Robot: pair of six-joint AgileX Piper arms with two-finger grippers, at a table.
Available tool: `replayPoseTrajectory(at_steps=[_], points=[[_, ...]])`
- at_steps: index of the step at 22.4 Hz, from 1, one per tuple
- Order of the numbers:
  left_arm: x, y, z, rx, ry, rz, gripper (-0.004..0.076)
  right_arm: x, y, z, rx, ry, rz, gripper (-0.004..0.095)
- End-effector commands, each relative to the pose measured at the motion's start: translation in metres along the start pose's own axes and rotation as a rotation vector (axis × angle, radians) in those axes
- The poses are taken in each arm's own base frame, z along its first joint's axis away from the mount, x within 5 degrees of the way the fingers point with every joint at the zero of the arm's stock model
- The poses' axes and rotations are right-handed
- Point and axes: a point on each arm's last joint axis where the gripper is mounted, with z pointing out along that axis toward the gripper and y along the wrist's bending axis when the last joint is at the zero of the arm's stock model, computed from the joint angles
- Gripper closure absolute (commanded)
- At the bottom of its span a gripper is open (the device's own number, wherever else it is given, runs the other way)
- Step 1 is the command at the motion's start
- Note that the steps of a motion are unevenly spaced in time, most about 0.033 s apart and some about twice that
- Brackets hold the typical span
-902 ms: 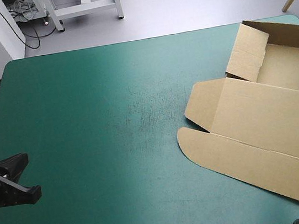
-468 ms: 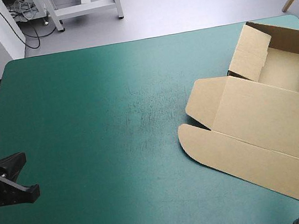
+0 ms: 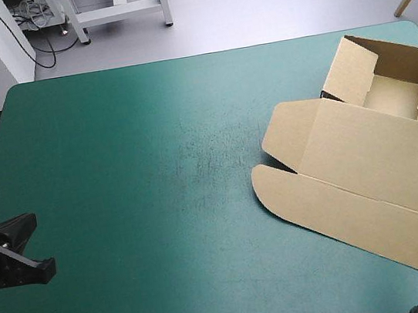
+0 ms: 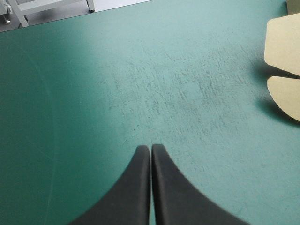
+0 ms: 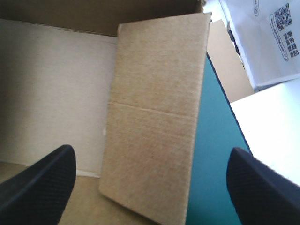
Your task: Fold the box
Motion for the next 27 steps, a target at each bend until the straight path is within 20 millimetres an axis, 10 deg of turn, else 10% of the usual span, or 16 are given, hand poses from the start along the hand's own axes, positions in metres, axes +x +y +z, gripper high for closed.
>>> replayPoseTrajectory(at_steps=[1,4,8,13,18,27], points=[[-0.001,0.001,-0.002,-0.008,0.023,-0.006,0.0734,-0.003,0.014,-0.069,-0.06,-0.16,-0.033,0.0135],[-0.001,0.002,-0.002,-0.018,0.022,-0.003,0.0734,0.01,0.036,-0.095,-0.124,-0.195,-0.069,0.0343],[-0.002,0.003,-0.002,-0.036,0.013,0.003,0.0734,0.055,0.075,-0.116,-0.191,-0.182,-0.208,0.093],[0.003,0.004,0.0,-0.046,0.017,0.009,0.0734,0.135,0.113,-0.142,-0.366,-0.314,-0.367,0.0927],[0.037,0.005,0.009,-0.01,-0.052,0.019,0.0734,0.209,0.1,-0.162,-0.383,-0.503,-0.374,0.0927],[0.099,0.007,0.03,0.017,-0.148,0.036,0.0734,0.27,0.082,-0.161,-0.351,-0.656,-0.392,0.0927]])
